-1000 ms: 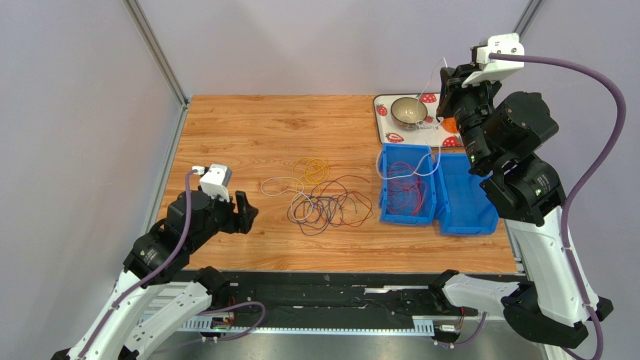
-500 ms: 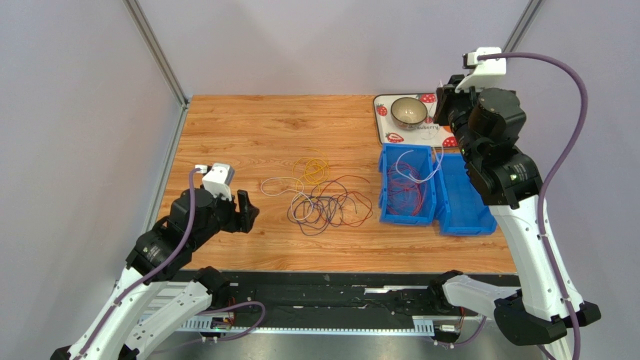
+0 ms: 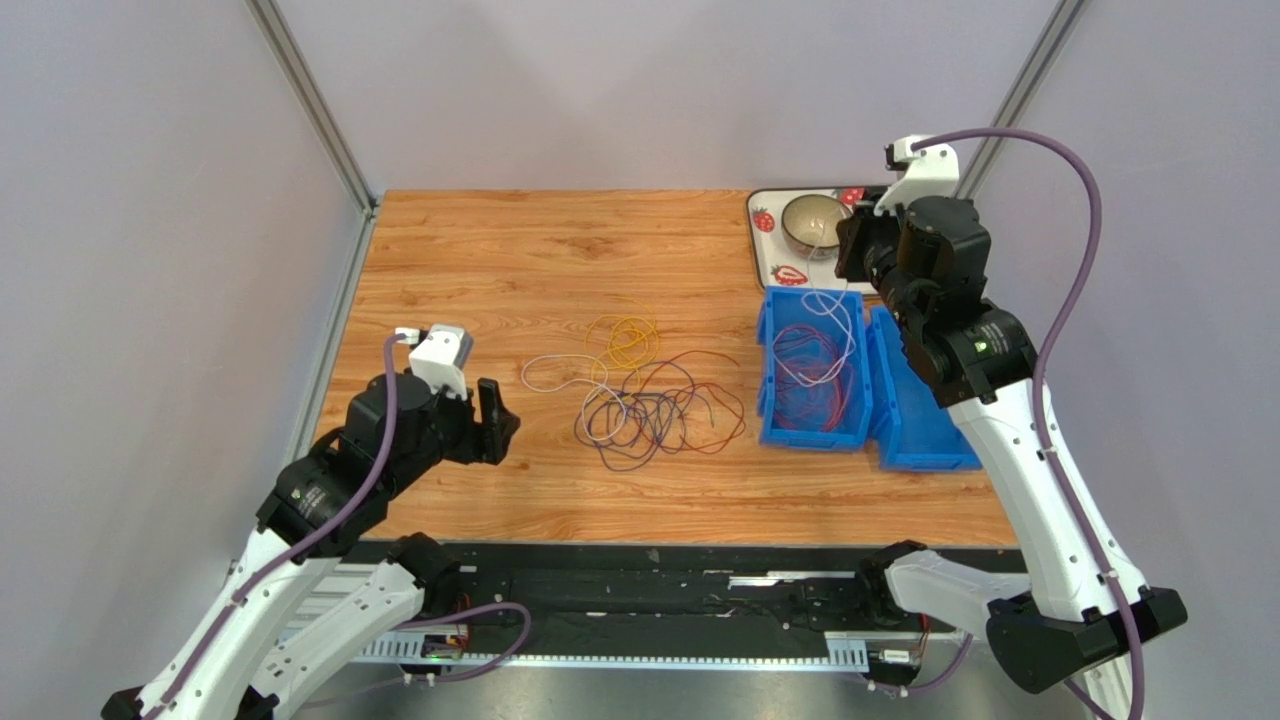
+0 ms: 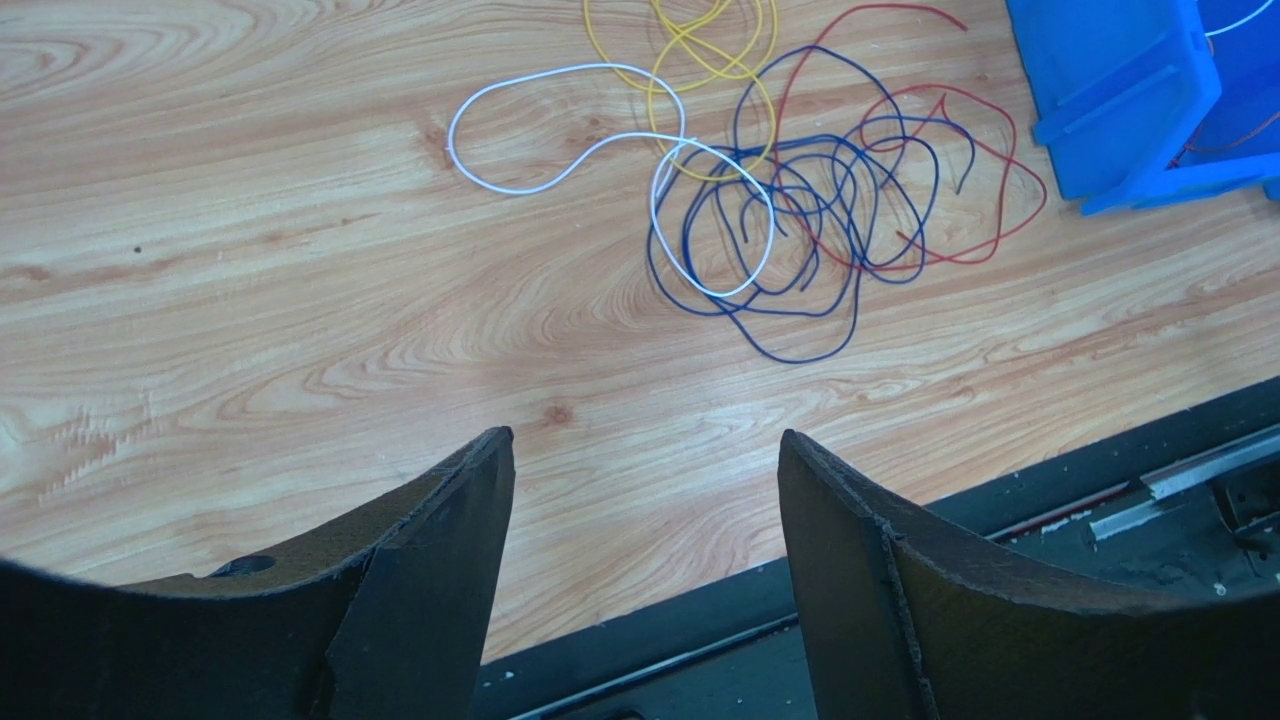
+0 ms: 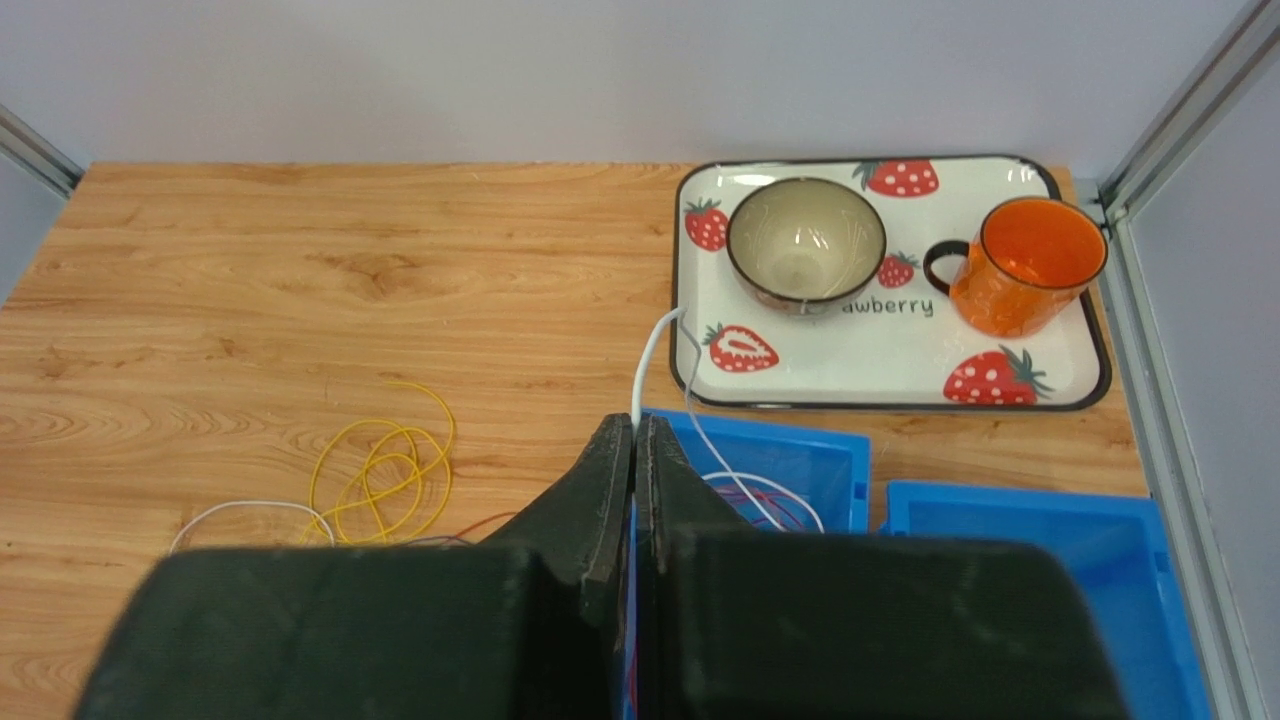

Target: Untangle the cables

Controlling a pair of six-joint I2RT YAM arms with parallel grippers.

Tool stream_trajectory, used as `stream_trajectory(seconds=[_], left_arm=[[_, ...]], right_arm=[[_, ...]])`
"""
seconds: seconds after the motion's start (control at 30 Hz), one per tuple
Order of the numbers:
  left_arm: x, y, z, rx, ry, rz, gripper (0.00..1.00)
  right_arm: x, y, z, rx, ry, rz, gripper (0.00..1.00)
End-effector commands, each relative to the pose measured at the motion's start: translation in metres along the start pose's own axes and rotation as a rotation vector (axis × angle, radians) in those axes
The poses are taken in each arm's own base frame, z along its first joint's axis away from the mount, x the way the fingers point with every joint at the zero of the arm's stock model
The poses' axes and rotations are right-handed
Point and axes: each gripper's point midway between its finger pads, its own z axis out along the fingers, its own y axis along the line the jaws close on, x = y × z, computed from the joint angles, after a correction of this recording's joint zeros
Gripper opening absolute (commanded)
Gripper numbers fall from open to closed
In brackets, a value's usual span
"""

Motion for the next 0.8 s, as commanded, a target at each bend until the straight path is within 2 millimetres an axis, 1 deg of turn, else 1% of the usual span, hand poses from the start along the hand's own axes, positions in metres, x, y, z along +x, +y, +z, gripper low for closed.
stream_trajectory(seconds=[0.0,0.03,0.1,0.13,0.23,0.27,0.33,0.37,0.43,0.47,0.57,0.6,0.67,0.7,0.77], left_arm=[[-0.007,-0.002,0.003,0.007,-0.028,0.001,0.73],[-0.007,-0.002,0.003,0.007,-0.028,0.001,0.73],[-0.007,-0.002,0.004,0.007,-0.027,0.002,0.73],[-0.007,-0.003,0.004,0.011,-0.028,0.002,0.73],[-0.007,-0.003,0.003,0.011,-0.028,0.002,0.73],[-0.008,-0.003,0.003,0.011,-0.029,0.002,0.73],[-0.007,-0.003,0.003,0.011,-0.030,0.002,0.73],[-0.008,-0.003,0.003,0.011,-0.031,0.002,0.73],[-0.008,-0.003,0.003,0.011,-0.033,0.001,0.73],[-0.007,-0.003,0.003,0.013,-0.032,0.000,0.73],[-0.008,-0.003,0.002,0.014,-0.033,0.001,0.73],[-0.008,-0.003,0.002,0.012,-0.034,0.001,0.73],[-0.008,-0.003,0.002,0.012,-0.034,0.001,0.73],[-0.007,-0.003,0.003,0.012,-0.032,0.001,0.73],[-0.007,-0.003,0.003,0.012,-0.031,0.002,0.73]], right_arm=[[0.005,-0.007,-0.005,0.023,-0.011,0.060,0.00],[0.014,-0.008,-0.005,0.027,0.004,0.061,0.00],[0.023,-0.012,-0.005,0.040,0.020,0.074,0.00],[0.032,-0.015,-0.004,0.054,0.037,0.078,0.00],[0.047,-0.024,-0.002,0.088,0.071,0.096,0.00],[0.057,-0.027,0.000,0.102,0.094,0.106,0.00],[0.067,-0.030,0.001,0.113,0.113,0.118,0.00],[0.079,-0.033,0.002,0.124,0.138,0.121,0.00],[0.089,-0.036,0.004,0.148,0.154,0.147,0.00],[0.102,-0.040,0.005,0.166,0.179,0.149,0.00],[0.118,-0.051,0.007,0.227,0.204,0.176,0.00],[0.128,-0.056,0.008,0.250,0.221,0.176,0.00],[0.135,-0.061,0.010,0.274,0.233,0.192,0.00],[0.143,-0.062,0.012,0.278,0.251,0.192,0.00],[0.150,-0.064,0.014,0.288,0.265,0.200,0.00]])
